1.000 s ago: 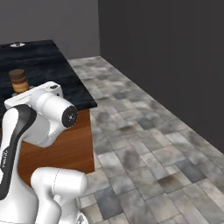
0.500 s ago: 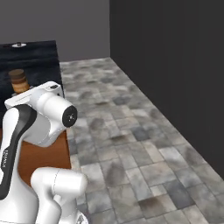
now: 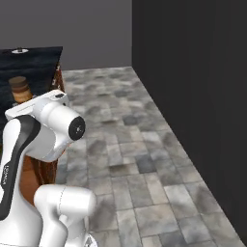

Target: Take the cinnamon bottle from the cabinet and place it on the dining table, next to the plate with the cupcake. Then take the chocolate from the dining counter and place it on the cupcake plate.

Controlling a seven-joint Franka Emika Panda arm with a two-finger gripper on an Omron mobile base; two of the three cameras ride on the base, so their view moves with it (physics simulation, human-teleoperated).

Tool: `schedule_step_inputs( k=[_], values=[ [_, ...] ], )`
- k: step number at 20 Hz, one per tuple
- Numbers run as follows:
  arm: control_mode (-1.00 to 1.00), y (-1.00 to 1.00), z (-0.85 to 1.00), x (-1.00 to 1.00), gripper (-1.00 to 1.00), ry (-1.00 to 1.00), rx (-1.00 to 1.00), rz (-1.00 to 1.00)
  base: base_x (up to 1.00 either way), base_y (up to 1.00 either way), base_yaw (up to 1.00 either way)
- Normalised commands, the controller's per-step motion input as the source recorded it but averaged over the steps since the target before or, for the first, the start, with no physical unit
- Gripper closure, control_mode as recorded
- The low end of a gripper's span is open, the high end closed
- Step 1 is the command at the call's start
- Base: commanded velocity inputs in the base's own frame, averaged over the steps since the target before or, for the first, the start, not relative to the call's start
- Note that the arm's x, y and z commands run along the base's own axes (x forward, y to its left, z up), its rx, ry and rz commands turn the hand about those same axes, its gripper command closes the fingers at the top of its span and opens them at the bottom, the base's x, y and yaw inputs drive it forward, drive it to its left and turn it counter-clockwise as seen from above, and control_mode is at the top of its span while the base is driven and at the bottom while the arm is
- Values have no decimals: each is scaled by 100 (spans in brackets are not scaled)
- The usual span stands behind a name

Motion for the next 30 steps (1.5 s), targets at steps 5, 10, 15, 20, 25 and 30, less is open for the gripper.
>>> schedule_step_inputs(
  k=[5,10,15,20,25,30],
  values=[
    [100,0,0,0,100,0,0,0,100,-66,23],
    [100,0,0,0,100,0,0,0,100,-58,18],
    [100,0,0,0,100,0,0,0,100,-41,10],
    [100,0,0,0,100,0,0,0,100,-19,4],
    [100,0,0,0,100,0,0,0,100,-3,2],
    [100,0,0,0,100,0,0,0,100,0,1]
  ],
)
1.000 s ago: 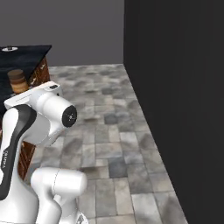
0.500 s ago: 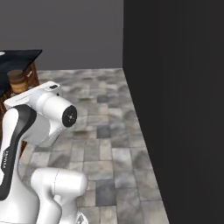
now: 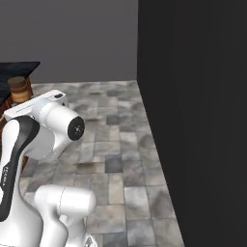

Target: Take the cinnamon bottle from the cabinet and place it on the dining table, next to the plate with the cupcake. Then take the chocolate from the dining counter and place it on the cupcake plate.

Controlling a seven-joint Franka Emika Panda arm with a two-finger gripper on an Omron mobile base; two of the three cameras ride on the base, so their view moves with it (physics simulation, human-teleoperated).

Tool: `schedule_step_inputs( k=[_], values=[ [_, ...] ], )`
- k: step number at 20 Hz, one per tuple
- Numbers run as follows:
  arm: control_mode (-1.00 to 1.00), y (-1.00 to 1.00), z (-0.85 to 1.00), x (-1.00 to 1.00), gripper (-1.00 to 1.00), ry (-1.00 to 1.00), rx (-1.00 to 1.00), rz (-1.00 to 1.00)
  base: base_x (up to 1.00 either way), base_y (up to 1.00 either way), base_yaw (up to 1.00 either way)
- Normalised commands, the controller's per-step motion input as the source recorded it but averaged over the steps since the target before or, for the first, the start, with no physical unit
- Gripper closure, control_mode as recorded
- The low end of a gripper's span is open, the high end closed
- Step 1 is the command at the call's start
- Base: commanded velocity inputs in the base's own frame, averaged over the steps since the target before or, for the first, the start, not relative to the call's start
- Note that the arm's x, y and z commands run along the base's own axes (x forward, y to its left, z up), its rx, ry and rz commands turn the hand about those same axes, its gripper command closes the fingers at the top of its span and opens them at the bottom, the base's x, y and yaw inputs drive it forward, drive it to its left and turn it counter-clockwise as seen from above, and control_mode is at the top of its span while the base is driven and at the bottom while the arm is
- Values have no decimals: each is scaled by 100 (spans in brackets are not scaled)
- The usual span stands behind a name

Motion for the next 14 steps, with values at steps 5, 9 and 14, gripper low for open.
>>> schedule_step_inputs(
  k=[5,9,14],
  values=[
    [100,0,0,0,100,0,0,0,100,0,1],
    [100,0,0,0,100,0,0,0,100,0,0],
    [100,0,0,0,100,0,0,0,100,0,1]
  ],
)
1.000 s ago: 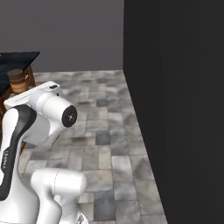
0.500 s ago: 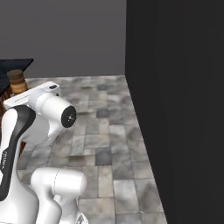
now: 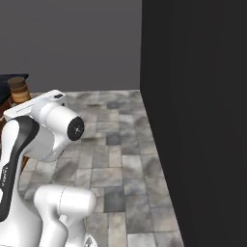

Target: Take the cinnamon bottle from the cabinet and place it on the dining table, next to the plate with the cupcake. Then take the chocolate from the dining counter and place it on the cupcake plate.

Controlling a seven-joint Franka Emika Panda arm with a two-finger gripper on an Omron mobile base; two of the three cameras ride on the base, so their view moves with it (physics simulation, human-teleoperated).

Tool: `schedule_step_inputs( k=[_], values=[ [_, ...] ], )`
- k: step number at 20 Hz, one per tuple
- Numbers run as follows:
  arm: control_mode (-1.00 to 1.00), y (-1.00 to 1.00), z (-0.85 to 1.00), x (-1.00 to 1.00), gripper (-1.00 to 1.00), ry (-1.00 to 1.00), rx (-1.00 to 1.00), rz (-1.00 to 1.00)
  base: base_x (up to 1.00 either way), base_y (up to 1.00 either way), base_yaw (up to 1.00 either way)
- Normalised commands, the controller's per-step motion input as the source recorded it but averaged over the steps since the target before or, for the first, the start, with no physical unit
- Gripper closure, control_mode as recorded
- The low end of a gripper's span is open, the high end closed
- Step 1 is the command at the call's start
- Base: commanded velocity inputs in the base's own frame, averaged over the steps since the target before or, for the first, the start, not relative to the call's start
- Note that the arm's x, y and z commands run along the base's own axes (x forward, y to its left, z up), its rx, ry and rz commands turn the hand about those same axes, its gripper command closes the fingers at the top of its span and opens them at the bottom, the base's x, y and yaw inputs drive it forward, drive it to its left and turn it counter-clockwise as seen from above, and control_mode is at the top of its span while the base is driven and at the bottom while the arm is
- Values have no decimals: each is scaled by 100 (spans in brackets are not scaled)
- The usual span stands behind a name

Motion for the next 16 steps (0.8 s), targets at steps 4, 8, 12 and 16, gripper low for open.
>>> schedule_step_inputs(
  k=[4,8,12,16],
  values=[
    [100,0,0,0,100,0,0,0,100,0,0],
    [100,0,0,0,100,0,0,0,100,0,1],
    [100,0,0,0,100,0,0,0,100,0,2],
    [100,0,0,0,100,0,0,0,100,0,2]
  ],
)
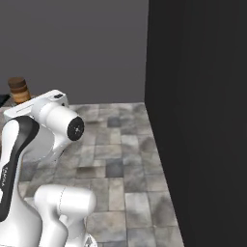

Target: Take the cinnamon bottle from the cabinet and place it on the dining table, next to the plate with the cupcake. Then take the chocolate from the dining counter and place it on the cupcake plate.

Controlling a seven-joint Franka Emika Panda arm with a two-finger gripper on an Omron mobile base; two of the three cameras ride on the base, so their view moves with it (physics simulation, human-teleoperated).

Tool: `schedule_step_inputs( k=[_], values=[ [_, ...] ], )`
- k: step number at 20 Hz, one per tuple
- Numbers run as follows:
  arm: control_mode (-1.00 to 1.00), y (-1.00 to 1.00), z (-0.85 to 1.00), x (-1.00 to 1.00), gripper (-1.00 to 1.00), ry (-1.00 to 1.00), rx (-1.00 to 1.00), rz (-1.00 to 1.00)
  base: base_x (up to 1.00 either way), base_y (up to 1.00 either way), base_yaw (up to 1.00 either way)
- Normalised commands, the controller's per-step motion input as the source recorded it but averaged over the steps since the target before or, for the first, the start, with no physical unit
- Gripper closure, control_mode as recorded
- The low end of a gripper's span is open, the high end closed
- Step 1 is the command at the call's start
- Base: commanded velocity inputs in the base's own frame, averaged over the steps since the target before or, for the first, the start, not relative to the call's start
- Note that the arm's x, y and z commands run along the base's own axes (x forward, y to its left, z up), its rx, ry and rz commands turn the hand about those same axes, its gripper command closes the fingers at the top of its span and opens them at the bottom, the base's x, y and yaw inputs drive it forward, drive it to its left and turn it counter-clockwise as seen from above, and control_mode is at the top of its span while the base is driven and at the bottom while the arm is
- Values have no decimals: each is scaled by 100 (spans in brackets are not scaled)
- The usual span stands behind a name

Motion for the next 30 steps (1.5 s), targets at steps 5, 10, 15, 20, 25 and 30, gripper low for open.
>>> schedule_step_inputs(
  k=[5,10,15,20,25,30],
  values=[
    [100,0,0,0,100,0,0,0,100,-1,5],
    [100,0,0,0,100,0,0,0,100,-4,13],
    [100,0,0,0,100,0,0,0,100,-12,24],
    [100,0,0,0,100,0,0,0,100,-16,51],
    [100,0,0,0,100,0,0,0,100,-10,61],
    [100,0,0,0,100,0,0,0,97,-17,66]
  ],
)
